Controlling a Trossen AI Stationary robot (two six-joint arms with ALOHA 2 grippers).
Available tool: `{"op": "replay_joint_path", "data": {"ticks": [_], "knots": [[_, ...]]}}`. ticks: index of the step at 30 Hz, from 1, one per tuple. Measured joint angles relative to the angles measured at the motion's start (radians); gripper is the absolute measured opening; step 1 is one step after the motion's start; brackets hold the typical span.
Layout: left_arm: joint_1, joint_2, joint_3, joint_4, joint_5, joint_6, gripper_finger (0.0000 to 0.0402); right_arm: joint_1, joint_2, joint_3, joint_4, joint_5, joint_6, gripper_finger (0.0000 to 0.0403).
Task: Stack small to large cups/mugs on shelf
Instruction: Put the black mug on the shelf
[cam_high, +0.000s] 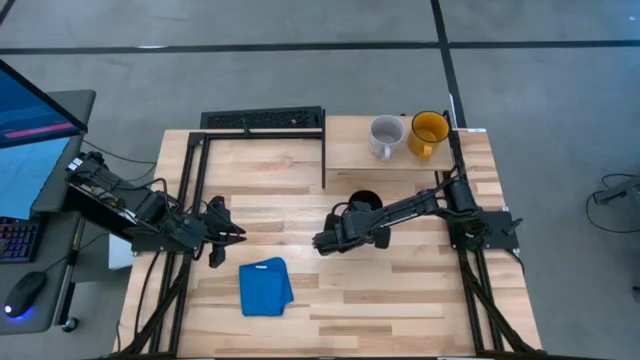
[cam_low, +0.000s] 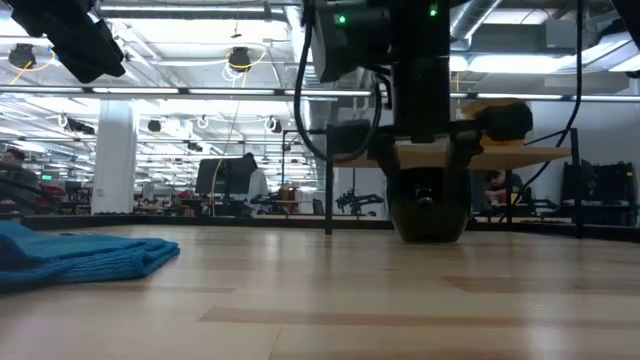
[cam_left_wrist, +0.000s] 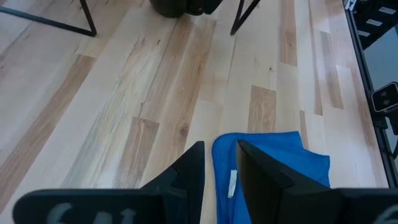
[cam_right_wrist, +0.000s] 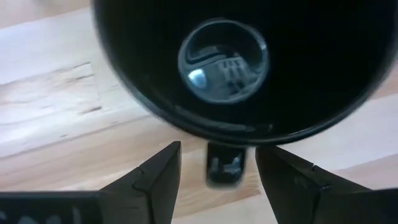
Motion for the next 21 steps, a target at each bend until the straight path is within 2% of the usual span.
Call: {"op": "replay_joint_path", "data": {"ticks": [8, 11, 17, 21], "knots": [[0.0, 0.0, 0.0, -0.001, 0.0, 0.0, 0.0082, 0.0, 0.054, 0.002, 0.0, -0.049, -0.006, 0.0215], [0.0, 0.0, 0.0, -0.001, 0.0, 0.0, 0.0082, 0.002, 0.066, -0.002, 0.005, -0.067, -0.008, 0.0187], [0.0, 0.0, 0.0, -0.001, 0.001, 0.0, 0.0082, 0.008, 0.06, 0.0, 0.007, -0.029, -0.005, 0.012], [0.0, 0.0, 0.0, -0.001, 0.001, 0.0, 0.0082, 0.0, 0.058, 0.0, -0.001, -0.028, -0.006, 0.0098]]}}
